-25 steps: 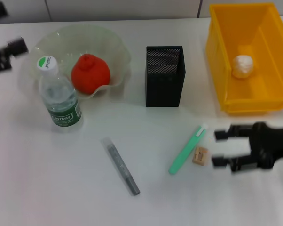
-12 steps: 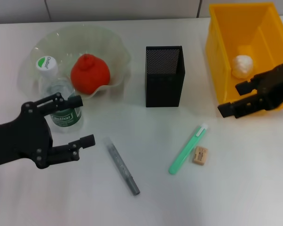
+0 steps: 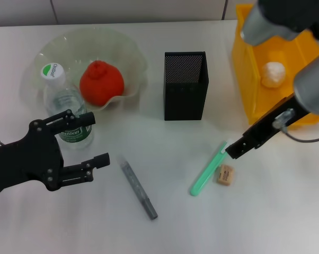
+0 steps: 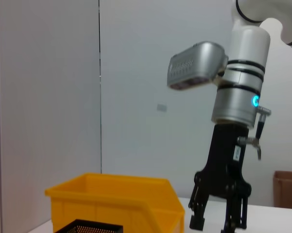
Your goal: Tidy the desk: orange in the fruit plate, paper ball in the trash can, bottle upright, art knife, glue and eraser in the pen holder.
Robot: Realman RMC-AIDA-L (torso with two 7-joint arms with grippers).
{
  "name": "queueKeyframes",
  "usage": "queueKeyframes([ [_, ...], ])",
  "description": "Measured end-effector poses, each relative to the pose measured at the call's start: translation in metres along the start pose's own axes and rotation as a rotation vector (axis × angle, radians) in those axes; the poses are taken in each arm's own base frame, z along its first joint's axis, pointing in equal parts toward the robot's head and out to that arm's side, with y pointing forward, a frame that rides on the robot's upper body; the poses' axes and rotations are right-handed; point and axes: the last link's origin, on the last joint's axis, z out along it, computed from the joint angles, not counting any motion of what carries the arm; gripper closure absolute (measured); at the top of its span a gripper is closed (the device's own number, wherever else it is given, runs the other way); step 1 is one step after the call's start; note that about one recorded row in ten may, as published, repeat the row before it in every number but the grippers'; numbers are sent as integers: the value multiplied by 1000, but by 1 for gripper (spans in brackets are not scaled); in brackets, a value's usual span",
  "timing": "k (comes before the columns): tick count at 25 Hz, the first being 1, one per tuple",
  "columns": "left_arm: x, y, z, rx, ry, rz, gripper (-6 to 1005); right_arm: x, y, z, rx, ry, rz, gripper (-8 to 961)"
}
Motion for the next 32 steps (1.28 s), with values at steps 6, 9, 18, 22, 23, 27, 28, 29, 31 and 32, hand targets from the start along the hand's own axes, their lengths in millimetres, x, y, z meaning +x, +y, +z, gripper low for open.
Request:
queueKeyframes([
  [6, -3, 1, 5, -8, -2, -16, 186, 0, -10, 29, -5, 12, 81, 120],
  [9, -4, 1, 5, -15, -9, -20, 186, 2, -17, 38, -9, 12, 118, 120],
  [18, -5, 2, 8, -23, -11, -24, 186, 1, -27, 49, -43, -14, 195, 128],
  [22, -5, 2, 7, -27, -11, -25, 186, -1, -28, 54, -58, -22, 211, 163],
  [23, -5, 2, 7, -27, -11, -25, 186, -1, -28, 54, -58, -22, 211, 171],
  [27, -5, 3, 7, -32, -11, -25, 186, -5, -26, 62, -88, -6, 223, 206],
  [28, -5, 3, 7, -32, -11, -25, 186, -5, -26, 62, -88, -6, 223, 214],
  [29, -5, 3, 7, -35, -13, -24, 186, -7, -26, 64, -96, -4, 227, 223],
  [31, -5, 4, 8, -45, -17, -23, 186, -8, -26, 64, -98, -2, 229, 227],
  [32, -5, 4, 8, -49, -19, -21, 186, -9, -27, 65, -100, 4, 231, 229],
])
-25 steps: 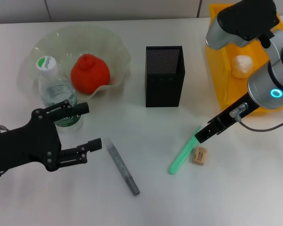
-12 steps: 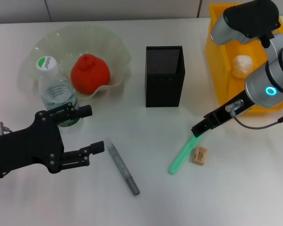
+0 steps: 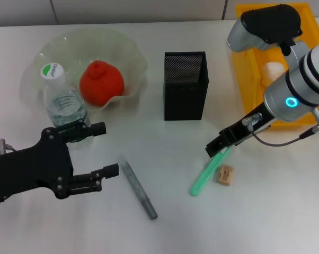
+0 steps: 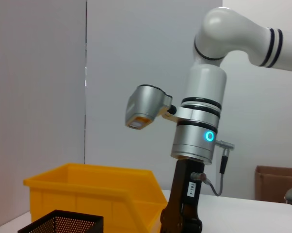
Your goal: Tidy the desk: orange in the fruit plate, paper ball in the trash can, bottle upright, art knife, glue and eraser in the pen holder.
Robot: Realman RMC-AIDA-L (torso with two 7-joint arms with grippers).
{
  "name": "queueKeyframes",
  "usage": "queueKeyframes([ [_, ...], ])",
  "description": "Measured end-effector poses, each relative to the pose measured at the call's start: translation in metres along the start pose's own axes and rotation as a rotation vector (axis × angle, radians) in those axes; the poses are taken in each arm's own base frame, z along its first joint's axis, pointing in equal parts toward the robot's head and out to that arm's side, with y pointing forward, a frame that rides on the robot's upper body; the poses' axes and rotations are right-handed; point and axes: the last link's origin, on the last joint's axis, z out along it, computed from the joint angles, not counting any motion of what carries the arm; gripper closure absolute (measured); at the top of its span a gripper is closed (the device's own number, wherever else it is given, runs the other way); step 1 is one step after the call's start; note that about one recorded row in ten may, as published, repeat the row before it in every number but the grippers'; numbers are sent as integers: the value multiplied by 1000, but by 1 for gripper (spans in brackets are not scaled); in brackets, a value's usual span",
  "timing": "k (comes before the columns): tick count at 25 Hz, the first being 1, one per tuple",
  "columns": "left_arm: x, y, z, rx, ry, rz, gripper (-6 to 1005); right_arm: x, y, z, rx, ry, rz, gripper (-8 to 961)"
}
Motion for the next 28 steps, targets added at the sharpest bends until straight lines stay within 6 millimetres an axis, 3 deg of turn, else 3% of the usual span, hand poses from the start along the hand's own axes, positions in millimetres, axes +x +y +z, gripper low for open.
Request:
queueKeyframes([
  [28, 3, 1, 0, -18, 12, 8, 187, -4, -7, 17, 12, 33, 28, 281],
])
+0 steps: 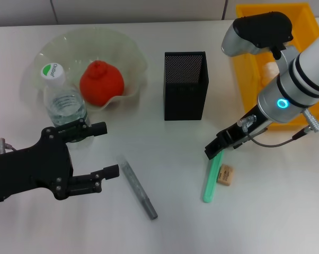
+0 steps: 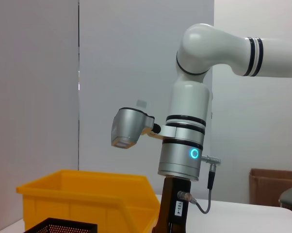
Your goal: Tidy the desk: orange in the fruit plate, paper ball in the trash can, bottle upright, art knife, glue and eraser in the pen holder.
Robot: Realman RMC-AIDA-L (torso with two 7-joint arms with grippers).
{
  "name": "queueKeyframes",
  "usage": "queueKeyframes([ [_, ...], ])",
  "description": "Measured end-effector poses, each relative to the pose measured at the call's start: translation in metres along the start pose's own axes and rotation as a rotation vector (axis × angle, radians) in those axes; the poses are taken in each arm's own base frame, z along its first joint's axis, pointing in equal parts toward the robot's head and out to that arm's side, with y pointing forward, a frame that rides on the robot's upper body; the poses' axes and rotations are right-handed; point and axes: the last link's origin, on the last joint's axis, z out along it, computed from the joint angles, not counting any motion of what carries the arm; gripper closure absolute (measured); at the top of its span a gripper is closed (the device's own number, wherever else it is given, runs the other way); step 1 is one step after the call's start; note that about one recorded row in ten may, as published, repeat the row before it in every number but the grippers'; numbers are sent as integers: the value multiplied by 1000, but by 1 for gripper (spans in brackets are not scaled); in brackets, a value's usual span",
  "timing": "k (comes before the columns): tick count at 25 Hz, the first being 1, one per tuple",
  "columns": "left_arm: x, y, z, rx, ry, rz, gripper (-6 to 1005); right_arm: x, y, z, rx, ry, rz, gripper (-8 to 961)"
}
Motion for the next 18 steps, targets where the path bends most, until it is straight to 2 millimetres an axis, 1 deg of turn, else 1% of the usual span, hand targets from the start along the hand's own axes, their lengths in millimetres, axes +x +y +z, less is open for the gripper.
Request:
queueKeyframes([
  [12, 0, 0, -1, 6, 1, -1, 187, -3, 2, 5, 5, 28, -7, 303],
  [17, 0, 0, -1, 8, 1, -1, 187, -6, 3, 5, 6, 27, -14, 513],
  [18, 0, 0, -1, 8, 1, -1, 187, -6, 3, 5, 6, 27, -14, 534],
])
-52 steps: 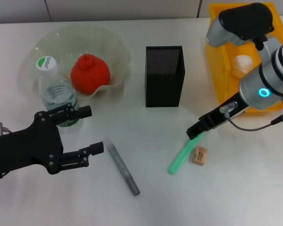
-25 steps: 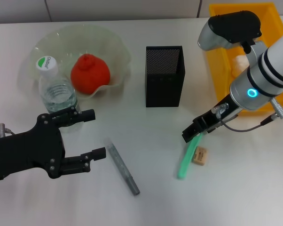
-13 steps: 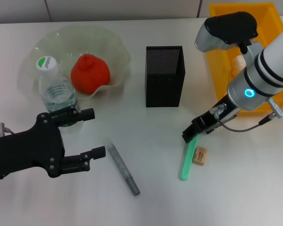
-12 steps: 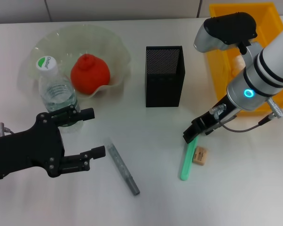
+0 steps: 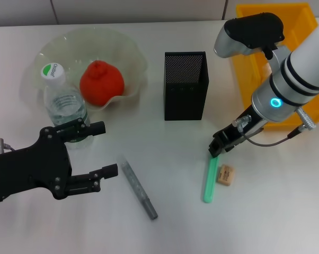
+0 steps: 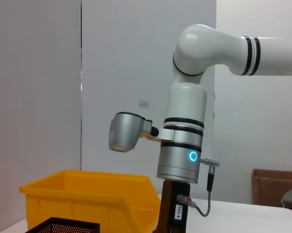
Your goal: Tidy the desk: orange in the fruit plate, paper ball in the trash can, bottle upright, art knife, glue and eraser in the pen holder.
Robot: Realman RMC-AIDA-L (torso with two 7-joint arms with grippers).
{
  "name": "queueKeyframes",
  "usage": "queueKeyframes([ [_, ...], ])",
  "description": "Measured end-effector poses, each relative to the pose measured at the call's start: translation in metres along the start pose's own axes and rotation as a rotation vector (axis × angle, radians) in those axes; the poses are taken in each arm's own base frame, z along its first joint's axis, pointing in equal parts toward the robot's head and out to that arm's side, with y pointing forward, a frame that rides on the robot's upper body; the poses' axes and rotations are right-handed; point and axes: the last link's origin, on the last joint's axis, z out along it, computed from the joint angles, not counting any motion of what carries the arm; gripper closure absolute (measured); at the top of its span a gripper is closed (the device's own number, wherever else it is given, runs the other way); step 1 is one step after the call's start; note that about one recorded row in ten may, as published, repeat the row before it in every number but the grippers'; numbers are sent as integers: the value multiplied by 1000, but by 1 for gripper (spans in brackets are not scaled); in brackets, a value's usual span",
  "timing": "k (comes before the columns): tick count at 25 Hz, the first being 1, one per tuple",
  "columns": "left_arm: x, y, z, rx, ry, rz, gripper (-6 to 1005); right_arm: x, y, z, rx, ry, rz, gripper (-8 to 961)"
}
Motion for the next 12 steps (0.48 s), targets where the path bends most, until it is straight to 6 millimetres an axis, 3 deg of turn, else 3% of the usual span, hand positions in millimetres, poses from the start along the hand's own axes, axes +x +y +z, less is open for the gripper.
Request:
queueKeyframes([
  [4, 0, 0, 0, 1, -1, 4, 187, -2, 2, -1, -15, -9, 5, 620],
  [12, 0, 0, -1, 3, -1, 9, 187, -4, 4, 0, -24, -20, 3, 590],
])
